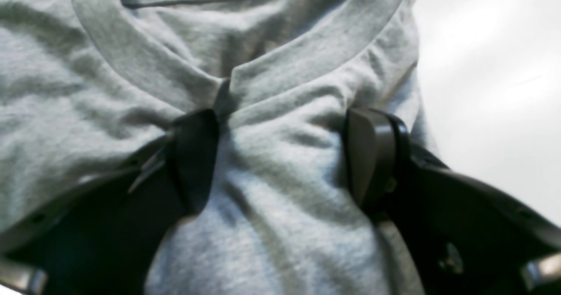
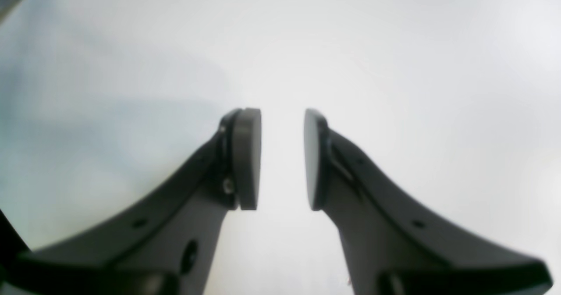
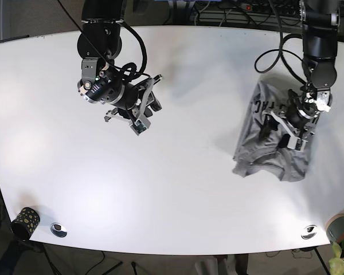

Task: Fold the T-shirt properly

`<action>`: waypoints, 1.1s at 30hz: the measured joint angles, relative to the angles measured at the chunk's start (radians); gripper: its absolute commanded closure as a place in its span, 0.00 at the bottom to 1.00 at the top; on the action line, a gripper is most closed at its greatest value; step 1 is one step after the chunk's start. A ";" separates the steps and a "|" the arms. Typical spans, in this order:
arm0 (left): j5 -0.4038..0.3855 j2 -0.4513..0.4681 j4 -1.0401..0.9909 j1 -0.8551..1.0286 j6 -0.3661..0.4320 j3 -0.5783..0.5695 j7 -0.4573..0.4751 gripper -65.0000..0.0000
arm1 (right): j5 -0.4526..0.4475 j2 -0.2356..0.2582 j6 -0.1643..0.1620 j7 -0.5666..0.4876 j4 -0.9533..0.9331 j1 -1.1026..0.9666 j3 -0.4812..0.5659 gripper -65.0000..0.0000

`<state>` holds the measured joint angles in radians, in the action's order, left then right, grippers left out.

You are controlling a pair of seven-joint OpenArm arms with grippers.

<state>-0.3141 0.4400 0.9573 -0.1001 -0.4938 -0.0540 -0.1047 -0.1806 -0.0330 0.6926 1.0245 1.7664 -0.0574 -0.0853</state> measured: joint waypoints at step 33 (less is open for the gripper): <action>0.085 0.366 -0.235 0.009 -0.092 0.153 0.055 0.37 | 0.008 0.047 0.008 -0.036 0.123 -0.001 -0.008 0.76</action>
<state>-0.2291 0.8059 0.7227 -0.0914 -0.5854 0.0990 -0.0502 -0.1730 0.0139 0.7010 0.9886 1.8896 -0.0586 -0.0937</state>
